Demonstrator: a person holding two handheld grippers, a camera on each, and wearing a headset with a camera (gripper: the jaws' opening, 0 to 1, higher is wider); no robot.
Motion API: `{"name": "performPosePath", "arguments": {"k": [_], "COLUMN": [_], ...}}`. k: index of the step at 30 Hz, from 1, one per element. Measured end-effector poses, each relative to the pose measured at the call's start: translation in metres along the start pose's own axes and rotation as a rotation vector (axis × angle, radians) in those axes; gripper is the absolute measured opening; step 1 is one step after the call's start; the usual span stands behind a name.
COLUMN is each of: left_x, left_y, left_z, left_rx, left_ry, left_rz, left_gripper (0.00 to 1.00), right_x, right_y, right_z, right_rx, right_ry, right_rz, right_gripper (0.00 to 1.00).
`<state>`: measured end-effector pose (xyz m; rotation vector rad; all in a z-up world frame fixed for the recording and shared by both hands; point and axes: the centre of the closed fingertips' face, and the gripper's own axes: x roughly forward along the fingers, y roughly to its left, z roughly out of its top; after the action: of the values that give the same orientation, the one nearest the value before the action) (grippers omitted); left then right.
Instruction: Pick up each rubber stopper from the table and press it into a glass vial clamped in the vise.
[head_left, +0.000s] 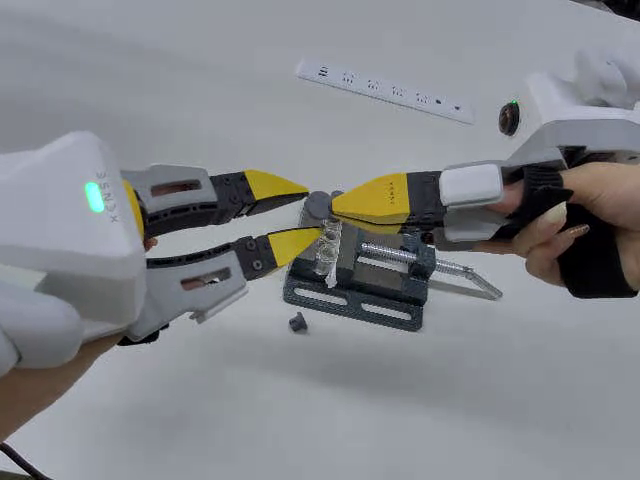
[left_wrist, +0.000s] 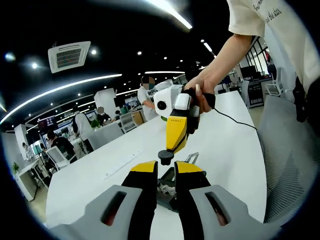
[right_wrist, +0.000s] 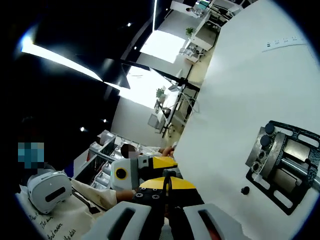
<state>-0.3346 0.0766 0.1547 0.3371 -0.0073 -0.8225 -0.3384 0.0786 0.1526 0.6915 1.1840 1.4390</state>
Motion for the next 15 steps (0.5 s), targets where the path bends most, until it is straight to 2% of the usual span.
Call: {"name": "performPosePath", "arguments": {"k": [5,15], "left_x": [-0.0016,-0.002], "left_y": [0.0006,-0.0001], "left_z": [0.0011,0.0061], "left_rx": [-0.003,-0.04], "left_ry": [-0.01,-0.041], "left_rz": [-0.002,-0.008], "left_gripper": [0.05,0.05], "right_x": [0.0015,0.0022], "right_y": [0.0011,0.0083], "right_z": [-0.0012,-0.0049], "right_rx": [0.031,0.084], "right_ry": [-0.002,-0.022], "right_rz": [0.013,0.057], "right_gripper": [0.0,0.0]}}
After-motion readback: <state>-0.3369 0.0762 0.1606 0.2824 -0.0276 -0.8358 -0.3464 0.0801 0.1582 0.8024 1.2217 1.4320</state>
